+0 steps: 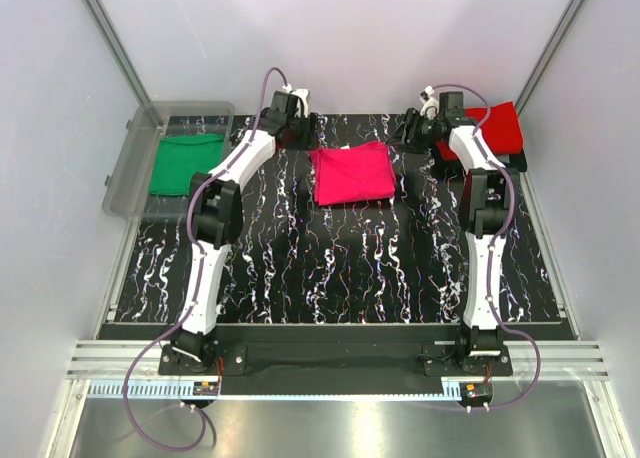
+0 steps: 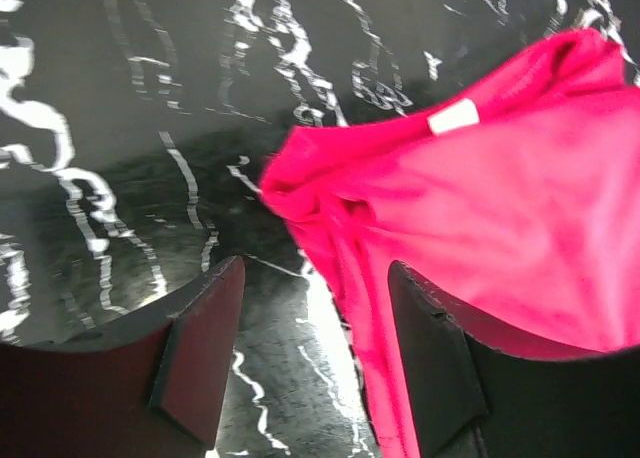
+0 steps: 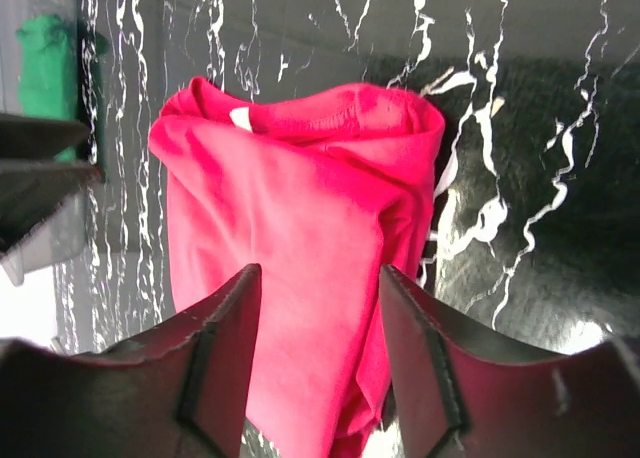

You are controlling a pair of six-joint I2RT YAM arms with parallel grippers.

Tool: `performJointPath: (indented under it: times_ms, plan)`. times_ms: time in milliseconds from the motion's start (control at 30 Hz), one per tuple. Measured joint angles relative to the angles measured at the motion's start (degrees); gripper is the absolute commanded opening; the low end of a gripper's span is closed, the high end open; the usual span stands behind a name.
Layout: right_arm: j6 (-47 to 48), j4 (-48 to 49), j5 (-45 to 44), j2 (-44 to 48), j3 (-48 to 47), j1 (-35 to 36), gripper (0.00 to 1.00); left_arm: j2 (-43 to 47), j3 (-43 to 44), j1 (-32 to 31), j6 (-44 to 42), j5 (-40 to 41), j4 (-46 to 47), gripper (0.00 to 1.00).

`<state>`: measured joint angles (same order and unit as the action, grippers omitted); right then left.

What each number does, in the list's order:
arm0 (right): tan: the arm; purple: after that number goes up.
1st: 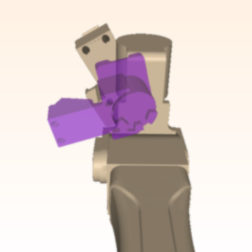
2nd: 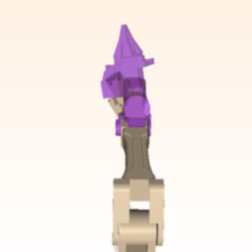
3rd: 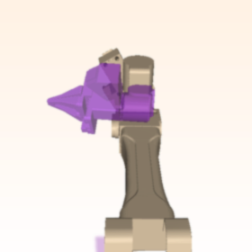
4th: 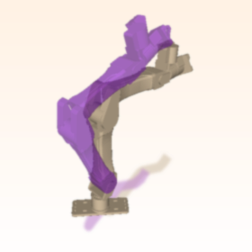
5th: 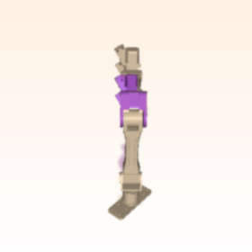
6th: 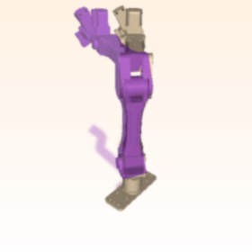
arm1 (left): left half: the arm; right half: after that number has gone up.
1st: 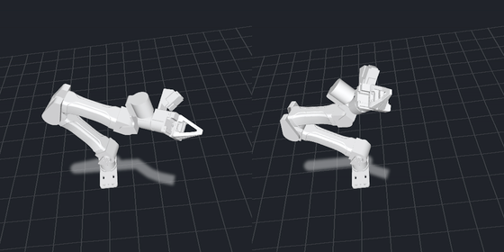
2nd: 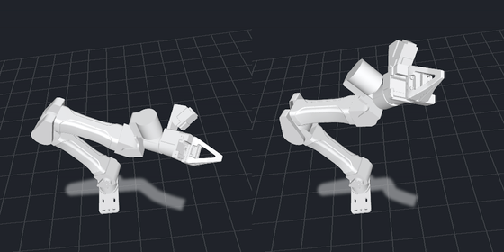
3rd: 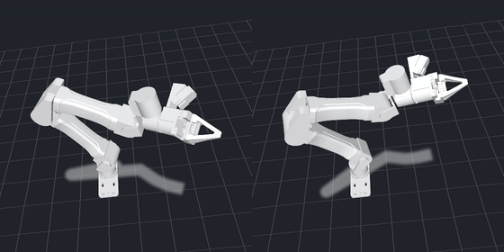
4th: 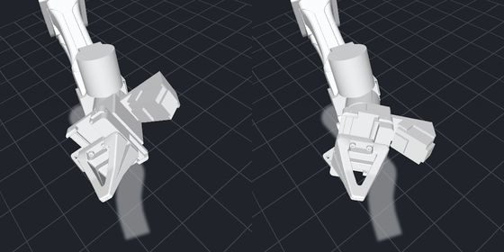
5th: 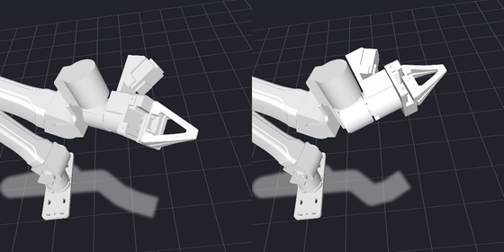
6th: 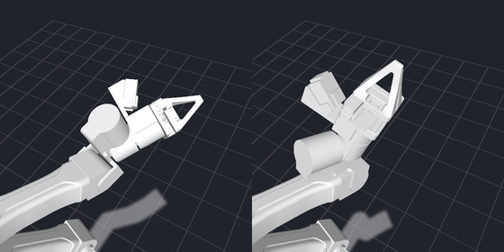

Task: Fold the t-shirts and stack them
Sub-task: Fold the tshirt, then neatly place the folded tshirt to the corner

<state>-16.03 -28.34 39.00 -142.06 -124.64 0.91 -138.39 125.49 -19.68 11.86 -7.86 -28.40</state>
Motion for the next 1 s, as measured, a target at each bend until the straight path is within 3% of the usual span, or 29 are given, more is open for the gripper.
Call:
performJointPath:
  times_ms: [100, 200, 400, 533, 700, 1000]
  plan:
    - [1.11, 0.00, 0.81, 2.80, 3.43, -0.74, 0.68, 2.05, -1.88, 0.13, 0.02, 1.07, 0.11, 0.66]
    - [1.97, -1.05, 3.19, 6.62, 8.50, -2.56, 0.70, 6.54, -5.97, 0.24, -0.22, -2.91, -0.57, 0.65]
    - [5.16, -7.41, 7.96, 6.49, 9.81, -5.18, 0.71, 15.65, -15.04, 1.55, -1.25, -27.04, -1.36, 0.66]
    - [6.32, -9.99, 11.26, 3.21, 9.35, -4.90, 0.73, 17.66, -21.46, 1.73, -1.57, -37.88, -2.16, 0.69]
    - [6.93, -12.20, 14.58, -1.62, 7.91, -4.61, 0.74, 13.09, -21.79, 0.63, -2.84, -42.16, -3.74, 0.69]
    - [6.62, -12.98, 15.17, -6.38, -0.79, -3.41, 0.76, 3.96, -20.04, -0.68, -3.02, -42.58, -4.66, 0.68]
